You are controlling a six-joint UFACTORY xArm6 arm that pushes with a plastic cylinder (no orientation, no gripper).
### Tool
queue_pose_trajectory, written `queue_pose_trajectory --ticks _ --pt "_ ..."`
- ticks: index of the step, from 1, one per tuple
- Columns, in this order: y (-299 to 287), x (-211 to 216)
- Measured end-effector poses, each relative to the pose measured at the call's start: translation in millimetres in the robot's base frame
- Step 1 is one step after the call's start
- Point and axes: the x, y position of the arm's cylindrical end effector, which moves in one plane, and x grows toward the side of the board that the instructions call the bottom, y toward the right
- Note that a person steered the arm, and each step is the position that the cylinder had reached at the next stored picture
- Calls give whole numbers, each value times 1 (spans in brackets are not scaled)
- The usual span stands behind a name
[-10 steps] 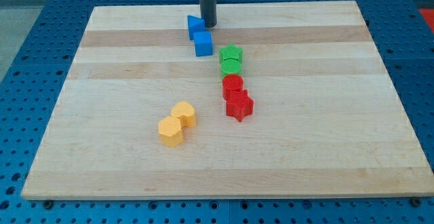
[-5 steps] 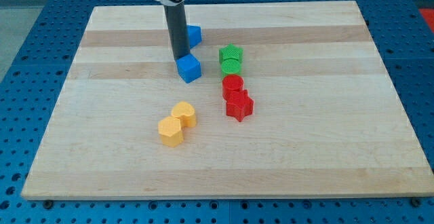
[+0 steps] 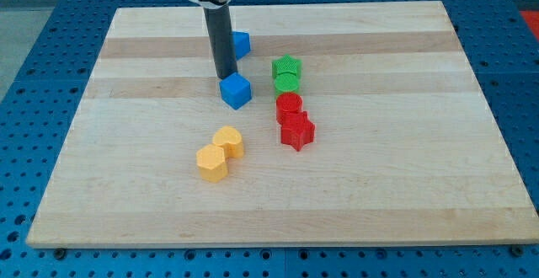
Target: Push blue cube above the yellow heart to the center left
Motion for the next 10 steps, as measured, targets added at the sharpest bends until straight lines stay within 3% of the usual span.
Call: queue_pose_trajectory --ticks 3,7,10 --pt "19 10" --pt "19 75" --pt "7 33"
